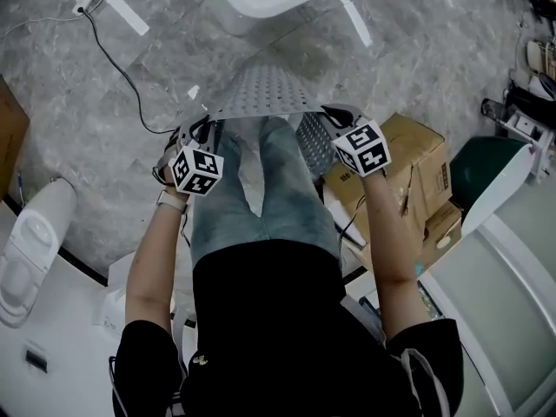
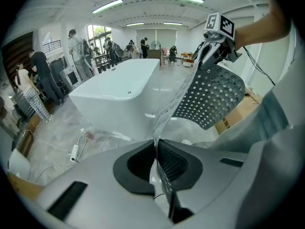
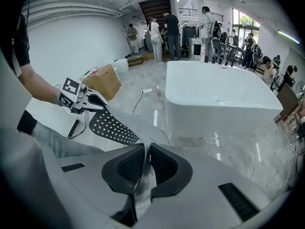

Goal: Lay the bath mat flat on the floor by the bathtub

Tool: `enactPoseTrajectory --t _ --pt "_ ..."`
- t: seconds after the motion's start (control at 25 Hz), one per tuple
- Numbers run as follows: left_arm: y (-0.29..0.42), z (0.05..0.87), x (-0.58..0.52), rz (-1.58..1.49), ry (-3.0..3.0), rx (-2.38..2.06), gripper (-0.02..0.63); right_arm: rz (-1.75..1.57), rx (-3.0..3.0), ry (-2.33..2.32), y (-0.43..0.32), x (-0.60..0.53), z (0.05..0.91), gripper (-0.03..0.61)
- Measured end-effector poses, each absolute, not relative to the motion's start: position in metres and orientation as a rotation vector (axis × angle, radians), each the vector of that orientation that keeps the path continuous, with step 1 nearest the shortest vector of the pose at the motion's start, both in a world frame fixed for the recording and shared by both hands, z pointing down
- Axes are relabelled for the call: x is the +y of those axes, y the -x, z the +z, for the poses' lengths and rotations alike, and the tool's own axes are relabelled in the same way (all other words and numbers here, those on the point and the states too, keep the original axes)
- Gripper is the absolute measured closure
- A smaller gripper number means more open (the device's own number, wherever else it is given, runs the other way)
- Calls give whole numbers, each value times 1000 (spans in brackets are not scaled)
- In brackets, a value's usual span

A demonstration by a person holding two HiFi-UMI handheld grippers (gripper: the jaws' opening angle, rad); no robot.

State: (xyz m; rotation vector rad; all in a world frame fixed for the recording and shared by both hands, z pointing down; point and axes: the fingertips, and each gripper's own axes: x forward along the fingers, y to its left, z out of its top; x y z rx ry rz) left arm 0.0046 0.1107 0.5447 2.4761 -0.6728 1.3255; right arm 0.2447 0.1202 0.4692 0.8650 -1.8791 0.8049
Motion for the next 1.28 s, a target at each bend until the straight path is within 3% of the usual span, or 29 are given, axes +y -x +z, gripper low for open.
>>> enactPoseTrajectory --t 0.64,1.28 --pt "-24 793 -4 1603 -2558 -617 581 673 -1840 -769 -270 8 742 532" --pt "-34 900 -14 1708 -2570 -559 581 659 -1749 -772 -280 5 879 532"
